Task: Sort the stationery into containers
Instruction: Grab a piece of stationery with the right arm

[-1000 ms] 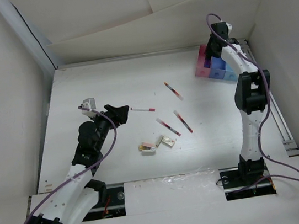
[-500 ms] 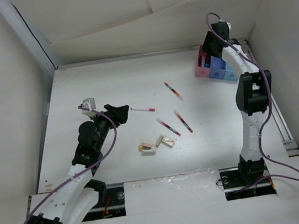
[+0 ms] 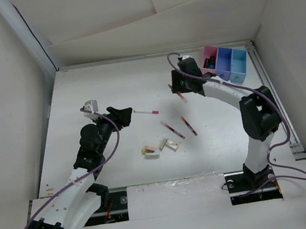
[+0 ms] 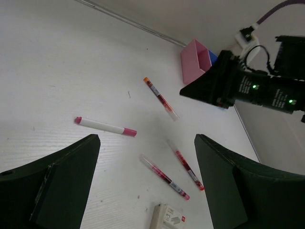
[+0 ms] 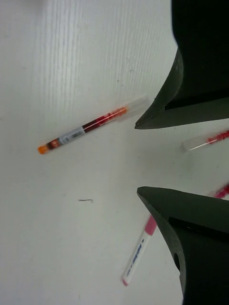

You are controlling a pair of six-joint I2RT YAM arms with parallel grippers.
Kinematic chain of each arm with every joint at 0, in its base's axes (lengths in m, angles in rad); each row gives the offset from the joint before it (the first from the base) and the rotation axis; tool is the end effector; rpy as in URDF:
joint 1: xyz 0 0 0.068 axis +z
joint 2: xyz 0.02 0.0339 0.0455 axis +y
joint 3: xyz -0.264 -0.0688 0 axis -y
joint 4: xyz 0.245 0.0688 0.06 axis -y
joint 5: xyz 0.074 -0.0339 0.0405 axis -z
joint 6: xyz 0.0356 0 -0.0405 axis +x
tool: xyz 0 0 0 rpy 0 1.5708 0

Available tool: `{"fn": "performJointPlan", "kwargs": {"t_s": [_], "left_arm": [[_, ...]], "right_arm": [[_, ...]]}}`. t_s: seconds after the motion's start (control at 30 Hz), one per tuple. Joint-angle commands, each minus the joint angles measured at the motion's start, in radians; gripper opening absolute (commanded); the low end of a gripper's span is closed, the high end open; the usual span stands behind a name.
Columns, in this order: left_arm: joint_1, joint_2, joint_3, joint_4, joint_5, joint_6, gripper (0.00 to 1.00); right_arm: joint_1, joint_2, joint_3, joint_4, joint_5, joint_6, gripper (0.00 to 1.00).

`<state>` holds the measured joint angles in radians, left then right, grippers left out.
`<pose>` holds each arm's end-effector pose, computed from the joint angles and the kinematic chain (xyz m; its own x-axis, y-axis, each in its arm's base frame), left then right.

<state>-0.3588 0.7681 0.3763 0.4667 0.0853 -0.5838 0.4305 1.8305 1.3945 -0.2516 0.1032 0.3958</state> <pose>0.1756 -0.0691 0.2670 -0.1782 -0.5197 -0.8355 0.3969 0.7390 -0.5443 0.3830 0.1718 0.2501 -0.6643 0.1169 -0.7382 -0.0939 0.9668 0.2376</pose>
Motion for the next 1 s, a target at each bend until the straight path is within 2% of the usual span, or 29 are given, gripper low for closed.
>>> {"fn": "performJointPlan", "kwargs": {"t_s": [0.0, 0.33, 0.63, 0.77, 0.97], "left_arm": [[-0.002, -0.021, 0.036, 0.049, 0.019, 0.004, 0.78], [-0.002, -0.003, 0.036, 0.049, 0.010, 0.004, 0.78], [-0.002, 0.007, 0.036, 0.049, 0.010, 0.004, 0.78], [-0.002, 0.007, 0.036, 0.049, 0.010, 0.004, 0.78], [-0.002, -0.003, 0.036, 0.049, 0.010, 0.004, 0.78]], "right_arm": [[-0.003, 0.044, -0.026, 0.023, 0.024, -0.025, 0.58], [0.020, 0.133, 0.001, -0.026, 0.153, -0.028, 0.59], [0.001, 0.205, 0.055, -0.051, 0.061, -0.028, 0.59], [0.001, 0.234, 0.064, -0.051, 0.061, -0.018, 0.53], [0.001, 0.243, 0.037, -0.017, 0.035, -0.009, 0.26]]}}
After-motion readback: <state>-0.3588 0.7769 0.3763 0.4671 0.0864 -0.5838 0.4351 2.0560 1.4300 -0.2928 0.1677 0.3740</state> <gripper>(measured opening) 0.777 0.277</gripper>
